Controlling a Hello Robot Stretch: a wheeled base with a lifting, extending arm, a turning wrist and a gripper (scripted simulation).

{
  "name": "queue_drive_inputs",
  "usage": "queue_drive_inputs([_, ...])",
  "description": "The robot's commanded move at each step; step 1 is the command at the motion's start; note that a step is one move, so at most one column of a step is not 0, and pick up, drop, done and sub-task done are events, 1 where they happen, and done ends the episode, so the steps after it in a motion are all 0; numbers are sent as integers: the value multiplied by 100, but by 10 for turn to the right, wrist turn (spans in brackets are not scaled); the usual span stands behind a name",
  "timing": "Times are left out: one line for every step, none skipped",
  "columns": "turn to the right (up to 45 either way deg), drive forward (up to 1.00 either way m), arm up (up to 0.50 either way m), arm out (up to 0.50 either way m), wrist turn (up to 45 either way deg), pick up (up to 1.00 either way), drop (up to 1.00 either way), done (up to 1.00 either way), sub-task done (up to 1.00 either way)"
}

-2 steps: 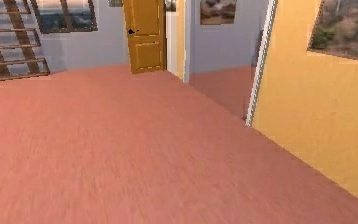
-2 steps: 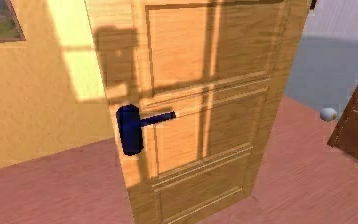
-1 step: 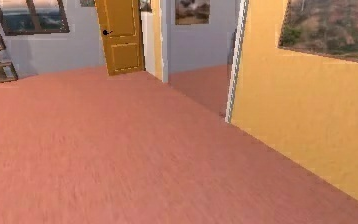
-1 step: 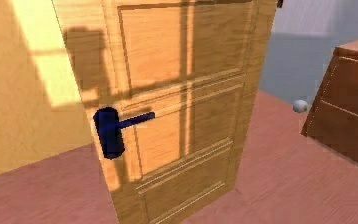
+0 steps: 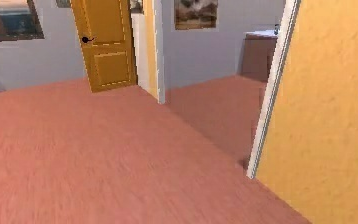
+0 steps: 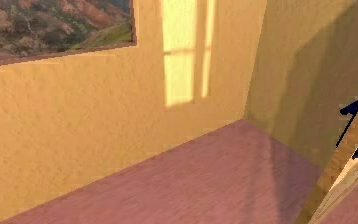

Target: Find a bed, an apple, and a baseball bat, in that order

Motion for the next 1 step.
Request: queue_drive_inputs([30, 0, 0, 0, 0, 0, 0, 0, 0])
